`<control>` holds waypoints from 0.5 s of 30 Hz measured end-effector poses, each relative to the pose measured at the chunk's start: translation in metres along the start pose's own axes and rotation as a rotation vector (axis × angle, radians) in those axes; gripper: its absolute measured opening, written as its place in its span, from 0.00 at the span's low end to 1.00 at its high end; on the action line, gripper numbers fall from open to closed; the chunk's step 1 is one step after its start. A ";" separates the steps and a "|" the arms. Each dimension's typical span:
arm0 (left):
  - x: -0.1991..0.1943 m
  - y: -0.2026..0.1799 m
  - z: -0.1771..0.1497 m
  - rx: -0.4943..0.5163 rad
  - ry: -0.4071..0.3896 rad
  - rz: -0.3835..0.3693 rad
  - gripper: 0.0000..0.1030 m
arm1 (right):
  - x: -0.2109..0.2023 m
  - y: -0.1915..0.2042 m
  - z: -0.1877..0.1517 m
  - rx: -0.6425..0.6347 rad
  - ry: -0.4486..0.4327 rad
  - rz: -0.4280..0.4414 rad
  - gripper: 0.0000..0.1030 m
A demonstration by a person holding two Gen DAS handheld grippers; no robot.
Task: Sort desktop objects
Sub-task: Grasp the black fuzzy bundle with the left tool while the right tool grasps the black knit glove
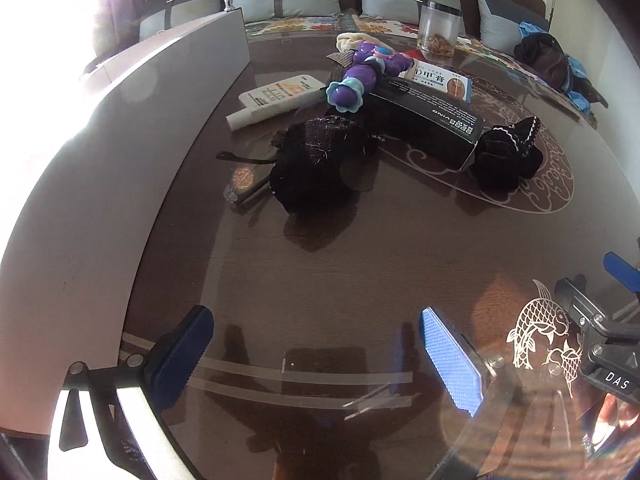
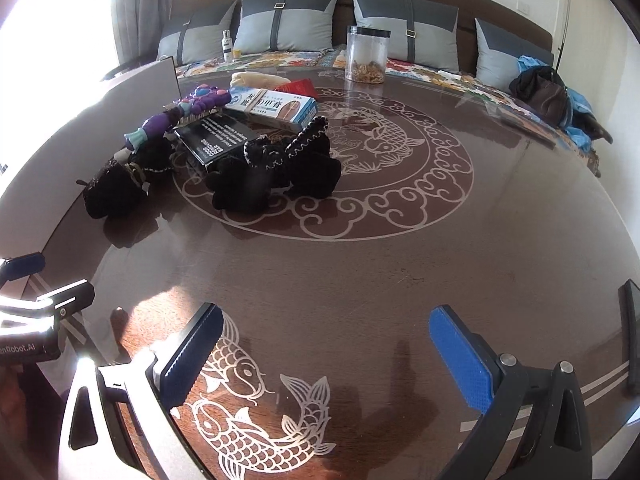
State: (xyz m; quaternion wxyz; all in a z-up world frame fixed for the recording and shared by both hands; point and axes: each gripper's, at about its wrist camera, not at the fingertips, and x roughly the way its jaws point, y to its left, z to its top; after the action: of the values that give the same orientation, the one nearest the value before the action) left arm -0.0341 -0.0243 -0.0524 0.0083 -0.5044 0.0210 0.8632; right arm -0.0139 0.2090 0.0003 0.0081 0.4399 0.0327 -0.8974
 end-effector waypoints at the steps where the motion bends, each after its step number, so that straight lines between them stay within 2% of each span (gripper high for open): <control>1: 0.003 0.001 0.002 -0.006 0.005 -0.010 1.00 | 0.004 0.002 -0.001 -0.008 0.016 -0.006 1.00; 4: 0.012 0.005 0.011 -0.026 0.022 -0.059 1.00 | 0.013 0.006 -0.005 -0.017 0.061 -0.003 1.00; 9: 0.025 0.005 0.038 -0.057 0.034 -0.149 1.00 | 0.015 -0.001 -0.006 0.032 0.069 0.029 1.00; 11: 0.032 -0.001 0.052 -0.033 0.026 -0.174 1.00 | 0.014 0.000 -0.008 0.029 0.064 0.024 1.00; 15: 0.046 -0.021 0.074 0.067 0.050 -0.161 1.00 | 0.012 0.001 -0.011 0.029 0.040 0.022 1.00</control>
State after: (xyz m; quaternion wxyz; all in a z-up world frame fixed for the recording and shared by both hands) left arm -0.1203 -0.0006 -0.0563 0.0942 -0.5251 0.0095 0.8458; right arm -0.0124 0.2085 -0.0161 0.0108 0.4584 0.0150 -0.8886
